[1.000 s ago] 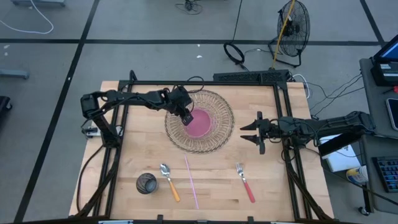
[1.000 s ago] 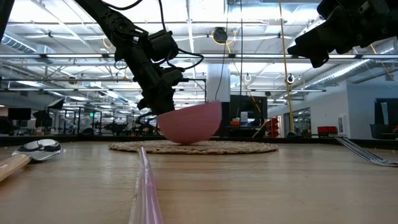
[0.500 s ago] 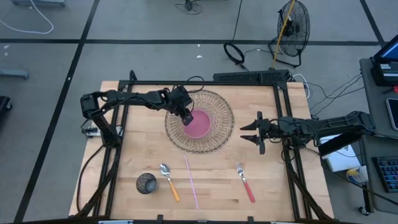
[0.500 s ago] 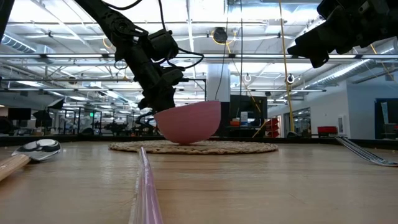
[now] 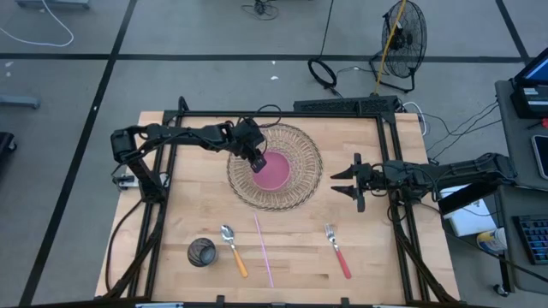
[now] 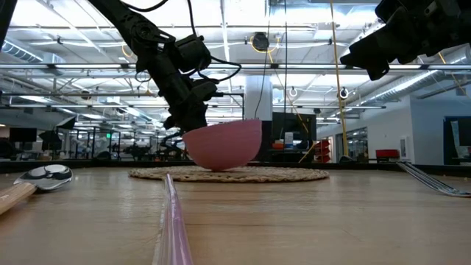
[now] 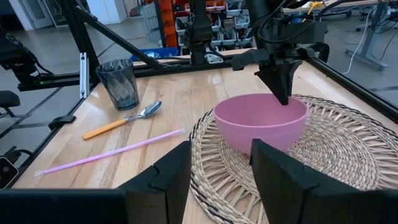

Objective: Pick & Place Utensil
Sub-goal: Put the pink bowl on the middle left of the brown placemat

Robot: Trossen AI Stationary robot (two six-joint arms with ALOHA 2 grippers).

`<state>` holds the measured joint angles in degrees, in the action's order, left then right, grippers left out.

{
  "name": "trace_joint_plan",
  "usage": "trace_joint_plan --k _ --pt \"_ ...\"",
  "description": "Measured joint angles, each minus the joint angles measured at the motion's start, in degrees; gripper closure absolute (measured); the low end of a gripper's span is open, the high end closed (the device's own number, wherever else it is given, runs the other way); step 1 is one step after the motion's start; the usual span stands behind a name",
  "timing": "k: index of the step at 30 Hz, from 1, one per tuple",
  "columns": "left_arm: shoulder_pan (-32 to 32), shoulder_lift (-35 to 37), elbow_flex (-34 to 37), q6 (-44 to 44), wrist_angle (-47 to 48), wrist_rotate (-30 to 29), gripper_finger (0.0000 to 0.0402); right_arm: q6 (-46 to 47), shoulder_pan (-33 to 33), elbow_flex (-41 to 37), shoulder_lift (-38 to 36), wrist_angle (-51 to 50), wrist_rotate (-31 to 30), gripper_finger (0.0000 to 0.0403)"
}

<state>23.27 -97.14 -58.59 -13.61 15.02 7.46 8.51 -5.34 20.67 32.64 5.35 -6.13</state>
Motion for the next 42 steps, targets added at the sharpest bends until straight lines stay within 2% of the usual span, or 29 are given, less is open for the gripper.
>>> trace_joint_plan --k 7,15,21,25,31,42 --pt "0.0 0.0 0.0 -0.1 -0.3 0.0 0.0361 0.0 0.0 0.0 0.0 0.0 0.0 0.0245" --pt "0.0 0.0 0.0 0.5 -0.3 0.1 0.0393 0.0 0.0 0.0 0.0 0.0 0.0 0.0245" --pt "0.0 0.0 0.0 0.4 -0.3 0.1 0.0378 0.0 0.0 0.0 0.0 0.0 0.0 0.0245" --pt "0.0 0.0 0.0 0.4 -0.3 0.1 0.0393 0.0 0.0 0.0 0.0 0.0 0.0 0.0245" --pt "0.0 0.0 0.0 -0.4 -0.3 0.1 0.0383 -0.1 0.0 0.0 0.0 0.0 0.0 0.0245" --pt "0.2 1.6 0.0 -0.7 0.7 0.2 0.0395 -0.4 0.0 0.0 0.0 0.0 0.0 0.0245"
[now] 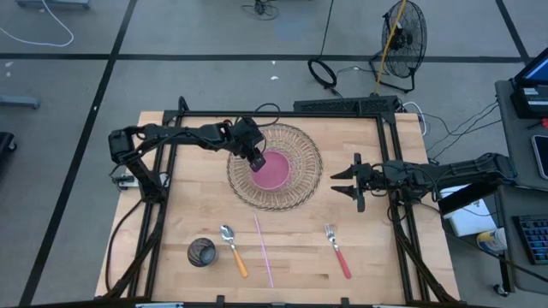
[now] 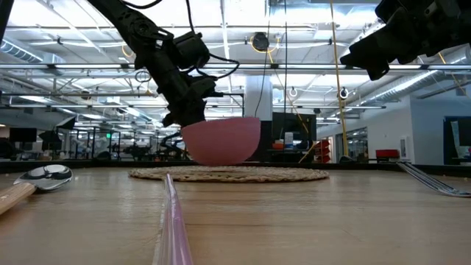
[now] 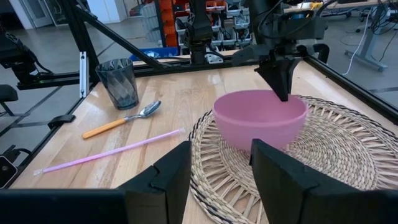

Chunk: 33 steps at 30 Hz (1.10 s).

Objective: Pick & Place Utensil
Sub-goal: Put the pink bowl on the middle left of the brown placemat

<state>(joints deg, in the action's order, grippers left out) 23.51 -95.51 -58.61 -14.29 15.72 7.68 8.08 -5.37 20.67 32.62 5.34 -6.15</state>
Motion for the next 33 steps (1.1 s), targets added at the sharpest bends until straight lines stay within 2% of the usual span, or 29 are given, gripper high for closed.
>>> trace_joint_plan --k 6,16,23,29,33 --pt "0.2 2.8 0.0 -0.9 3.0 -0.6 0.0393 -0.2 0.0 0.0 0.0 0.0 0.0 0.0245" --pt "0.6 6.2 0.0 -1.3 14.6 -6.6 0.0395 -0.2 0.0 0.0 0.1 0.0 0.0 0.0245" --pt "2.0 6.2 0.0 -1.0 14.6 -8.2 0.0382 0.1 0.0 0.0 0.1 0.0 0.1 0.0245" --pt "3.9 6.2 0.0 0.2 14.5 -8.2 0.0395 0.3 0.0 0.0 0.1 0.0 0.2 0.0245" --pt "4.2 6.2 0.0 0.0 14.5 -7.8 0.0373 0.3 0.0 0.0 0.1 -0.2 0.2 0.0245"
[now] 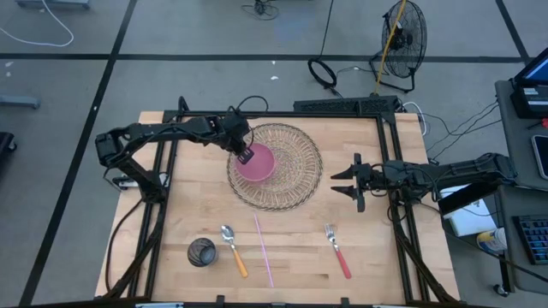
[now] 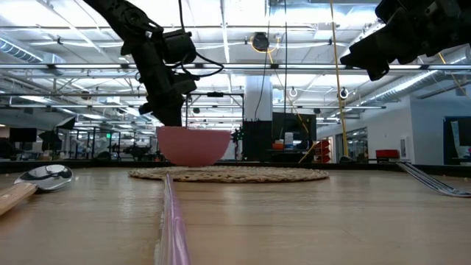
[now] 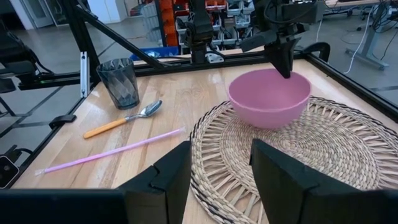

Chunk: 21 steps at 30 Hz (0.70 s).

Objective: Pick & Place Utensil
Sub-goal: Put the pink bowl on the middle left of the brown placemat

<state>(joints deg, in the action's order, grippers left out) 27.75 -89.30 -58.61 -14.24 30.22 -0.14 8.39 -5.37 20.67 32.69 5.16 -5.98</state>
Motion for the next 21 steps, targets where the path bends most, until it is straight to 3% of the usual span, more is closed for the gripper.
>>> trace_joint_plan --k 21 --pt "0.0 0.0 0.0 0.2 0.0 -0.5 0.0354 0.1 0.0 0.0 0.0 -0.2 0.0 0.0245"
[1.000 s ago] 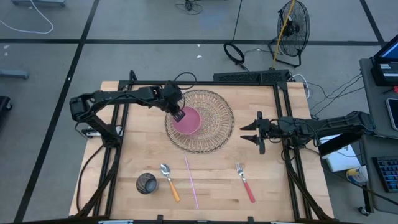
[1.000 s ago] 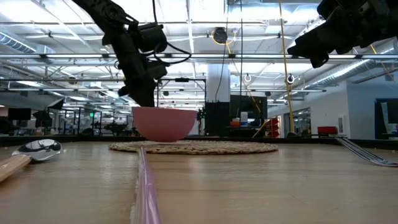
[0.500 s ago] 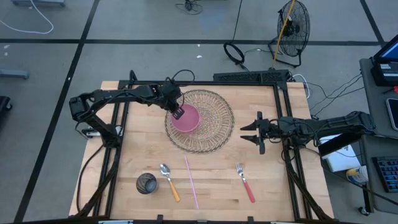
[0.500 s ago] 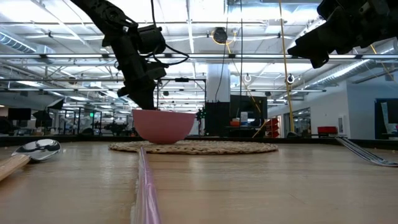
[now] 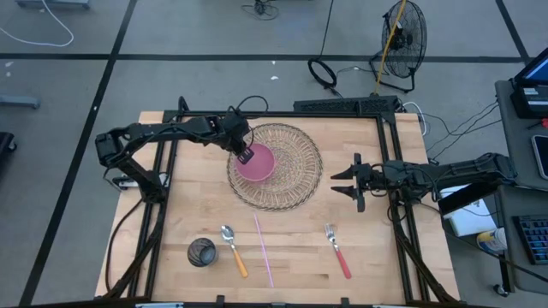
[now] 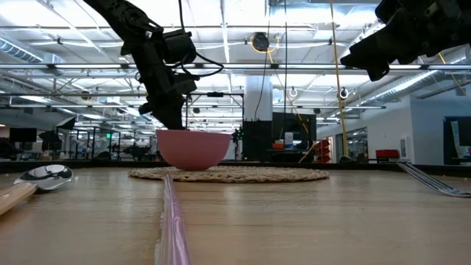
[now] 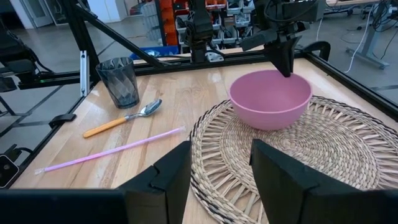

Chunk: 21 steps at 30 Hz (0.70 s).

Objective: Pick & Place Utensil
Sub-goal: Put the pink bowl on the middle left of the brown placemat, then put the pink fork on the pink bowl on the brown placemat

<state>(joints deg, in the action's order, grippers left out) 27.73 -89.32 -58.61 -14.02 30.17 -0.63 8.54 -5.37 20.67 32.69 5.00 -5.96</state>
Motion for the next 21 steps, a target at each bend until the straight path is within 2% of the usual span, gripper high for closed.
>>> trace_joint_plan --k 4,14,21 --pt "-0.2 0.0 0.0 0.6 -0.1 -0.5 0.0328 0.0 0.0 0.0 0.0 -0.1 0.0 0.0245" --pt "-0.4 0.0 0.0 -0.1 -2.5 -0.6 0.0177 0.0 0.0 0.0 0.0 -0.1 0.0 0.0245" --pt "-0.4 2.5 0.0 -0.1 -4.0 -0.6 0.0134 0.0 0.0 0.0 0.0 -0.1 0.0 0.0245"
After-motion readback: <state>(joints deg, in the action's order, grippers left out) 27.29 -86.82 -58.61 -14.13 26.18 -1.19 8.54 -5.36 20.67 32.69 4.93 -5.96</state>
